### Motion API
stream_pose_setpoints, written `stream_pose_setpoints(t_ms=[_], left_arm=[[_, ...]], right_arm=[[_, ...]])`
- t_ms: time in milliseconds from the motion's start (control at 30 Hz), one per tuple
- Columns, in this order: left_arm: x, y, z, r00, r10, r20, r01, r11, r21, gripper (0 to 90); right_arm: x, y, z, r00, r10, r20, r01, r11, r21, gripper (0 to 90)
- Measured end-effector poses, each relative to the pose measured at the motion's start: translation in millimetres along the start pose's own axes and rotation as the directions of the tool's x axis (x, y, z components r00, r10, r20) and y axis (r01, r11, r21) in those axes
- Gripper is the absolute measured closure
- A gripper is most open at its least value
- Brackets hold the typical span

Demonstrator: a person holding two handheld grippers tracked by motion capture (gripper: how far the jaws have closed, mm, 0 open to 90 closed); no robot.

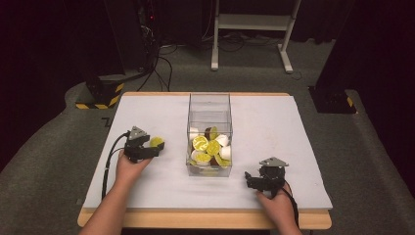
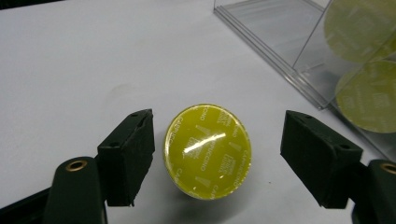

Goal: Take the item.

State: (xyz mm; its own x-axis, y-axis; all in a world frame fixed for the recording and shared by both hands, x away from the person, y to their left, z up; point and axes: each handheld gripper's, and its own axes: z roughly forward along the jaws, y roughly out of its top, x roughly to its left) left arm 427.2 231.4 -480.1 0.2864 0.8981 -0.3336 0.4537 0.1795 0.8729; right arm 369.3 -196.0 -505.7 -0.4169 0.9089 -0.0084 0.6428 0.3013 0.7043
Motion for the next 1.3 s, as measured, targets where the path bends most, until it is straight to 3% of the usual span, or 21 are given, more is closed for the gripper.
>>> stream_pose_setpoints(t_ms=[167, 367, 800, 1000, 1233, 1300], left_arm=[[-2.4, -0.4, -9.0, 0.9999, 0.000, 0.014, 0.000, 0.9999, -0.011, 31.3], [-4.4, -2.9, -26.7, 0.9983, -0.034, 0.047, 0.036, 0.9981, -0.050, 40.0], [-0.9, -20.0, -53.6, 0.9981, -0.030, 0.054, 0.032, 0.9987, -0.040, 47.6], [9.7, -33.3, -65.9, 0.9988, -0.033, 0.036, 0.034, 0.9994, -0.007, 50.0], [20.5, -48.5, -78.9, 0.9997, 0.020, -0.012, -0.020, 0.9988, 0.044, 49.7], [21.5, -57.2, -80.2, 0.9990, 0.020, -0.041, -0.018, 0.9978, 0.064, 48.8]], right_arm=[[0.0, 0.0, 0.0, 1.0000, 0.000, 0.000, 0.000, 1.000, 0.000, 9.7], [0.0, 0.0, 0.0, 1.0000, 0.000, 0.000, 0.000, 1.000, 0.000, 9.7], [0.0, 0.0, 0.0, 1.0000, 0.000, 0.000, 0.000, 1.000, 0.000, 9.7], [0.0, 0.0, 0.0, 1.0000, 0.000, 0.000, 0.000, 1.000, 0.000, 9.7], [0.0, 0.0, 0.0, 1.0000, 0.000, 0.000, 0.000, 1.000, 0.000, 9.7], [0.0, 0.0, 0.0, 1.0000, 0.001, 0.000, -0.001, 1.000, 0.000, 9.7]])
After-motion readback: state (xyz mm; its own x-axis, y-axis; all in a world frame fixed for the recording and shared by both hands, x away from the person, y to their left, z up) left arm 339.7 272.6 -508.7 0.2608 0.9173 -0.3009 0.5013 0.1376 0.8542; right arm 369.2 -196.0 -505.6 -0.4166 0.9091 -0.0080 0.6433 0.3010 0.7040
